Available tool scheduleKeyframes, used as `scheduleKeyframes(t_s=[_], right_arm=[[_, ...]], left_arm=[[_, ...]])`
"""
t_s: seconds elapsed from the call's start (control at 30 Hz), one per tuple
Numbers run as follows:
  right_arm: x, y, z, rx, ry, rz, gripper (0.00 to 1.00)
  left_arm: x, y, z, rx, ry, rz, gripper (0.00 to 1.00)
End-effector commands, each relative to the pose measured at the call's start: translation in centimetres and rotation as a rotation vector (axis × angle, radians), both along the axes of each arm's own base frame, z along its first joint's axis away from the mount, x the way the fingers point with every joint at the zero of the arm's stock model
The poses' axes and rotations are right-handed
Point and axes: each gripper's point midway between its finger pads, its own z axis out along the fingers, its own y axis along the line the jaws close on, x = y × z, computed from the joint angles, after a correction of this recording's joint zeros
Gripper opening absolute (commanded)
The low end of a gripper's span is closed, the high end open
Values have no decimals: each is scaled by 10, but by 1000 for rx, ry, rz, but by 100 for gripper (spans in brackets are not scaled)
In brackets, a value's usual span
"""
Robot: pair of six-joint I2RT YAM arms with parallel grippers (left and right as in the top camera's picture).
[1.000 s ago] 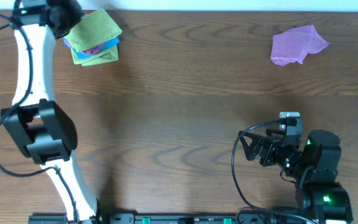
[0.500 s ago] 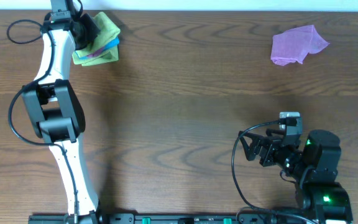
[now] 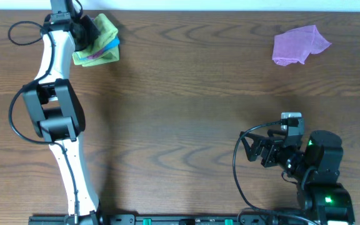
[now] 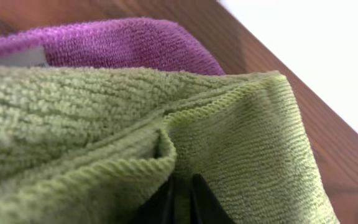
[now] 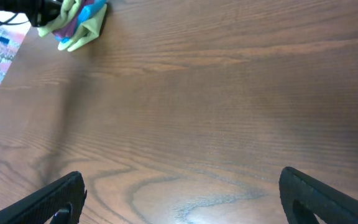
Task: Fold the cloth
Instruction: 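Place the folded cloth on top of the stack and adjust it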
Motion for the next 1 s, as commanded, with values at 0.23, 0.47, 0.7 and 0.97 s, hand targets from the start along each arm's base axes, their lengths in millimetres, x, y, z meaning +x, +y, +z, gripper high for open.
scheduleKeyframes(t_s=[0.23, 0.47, 0.7, 0.97], right_arm=[[-1, 0, 0, 14, 4, -5, 99], [-1, 0, 0, 14, 4, -5, 99], [-1, 0, 0, 14, 4, -5, 99], [-1, 0, 0, 14, 4, -5, 99]], left_arm=[[-15, 6, 115, 91, -117, -83, 59], [-53, 1, 128, 130, -24, -150, 96], [-95, -9, 140, 104, 84, -172, 95], [-142, -17, 128, 50, 261, -213, 95]])
